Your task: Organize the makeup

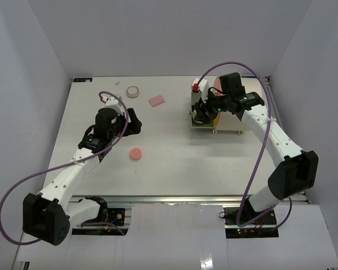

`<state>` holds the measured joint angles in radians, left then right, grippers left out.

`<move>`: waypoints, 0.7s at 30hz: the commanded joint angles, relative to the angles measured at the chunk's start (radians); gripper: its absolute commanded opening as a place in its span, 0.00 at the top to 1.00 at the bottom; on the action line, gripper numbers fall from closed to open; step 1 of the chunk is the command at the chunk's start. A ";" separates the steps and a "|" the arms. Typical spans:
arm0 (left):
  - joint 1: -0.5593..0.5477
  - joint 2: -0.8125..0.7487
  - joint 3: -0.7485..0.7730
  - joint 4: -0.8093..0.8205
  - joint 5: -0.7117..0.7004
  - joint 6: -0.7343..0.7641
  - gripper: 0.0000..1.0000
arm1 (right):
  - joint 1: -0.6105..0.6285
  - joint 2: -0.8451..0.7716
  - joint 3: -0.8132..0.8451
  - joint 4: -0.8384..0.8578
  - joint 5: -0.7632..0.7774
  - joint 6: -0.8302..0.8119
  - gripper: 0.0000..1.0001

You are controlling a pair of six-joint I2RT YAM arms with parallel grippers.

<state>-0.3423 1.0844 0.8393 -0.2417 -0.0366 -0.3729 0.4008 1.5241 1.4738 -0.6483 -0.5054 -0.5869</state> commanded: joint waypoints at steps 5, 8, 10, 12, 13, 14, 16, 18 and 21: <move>0.003 0.084 0.007 -0.262 -0.113 -0.168 0.05 | 0.076 0.031 -0.022 -0.035 -0.130 -0.014 0.18; 0.003 -0.001 0.003 -0.318 -0.252 -0.229 0.02 | 0.128 0.086 -0.025 -0.015 -0.167 0.011 0.09; 0.003 -0.063 0.002 -0.322 -0.307 -0.228 0.02 | 0.202 0.124 -0.014 0.000 -0.152 0.012 0.09; 0.003 -0.171 -0.007 -0.299 -0.363 -0.203 0.02 | 0.303 0.203 0.010 0.029 -0.118 0.015 0.09; 0.003 -0.203 -0.017 -0.276 -0.352 -0.182 0.02 | 0.352 0.239 0.021 0.057 -0.087 0.026 0.10; 0.003 -0.256 -0.035 -0.248 -0.327 -0.142 0.02 | 0.393 0.274 0.040 0.098 -0.038 0.053 0.10; 0.002 -0.393 -0.072 -0.202 -0.284 -0.067 0.02 | 0.476 0.324 0.069 0.198 0.086 0.139 0.10; 0.002 -0.518 -0.149 -0.131 -0.266 -0.024 0.02 | 0.529 0.389 0.107 0.312 0.248 0.229 0.10; 0.002 -0.648 -0.203 -0.100 -0.299 -0.013 0.02 | 0.567 0.512 0.200 0.318 0.310 0.390 0.10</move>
<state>-0.3406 0.5767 0.7160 -0.4165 -0.3087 -0.4595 0.9313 1.9516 1.5354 -0.4784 -0.3894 -0.4219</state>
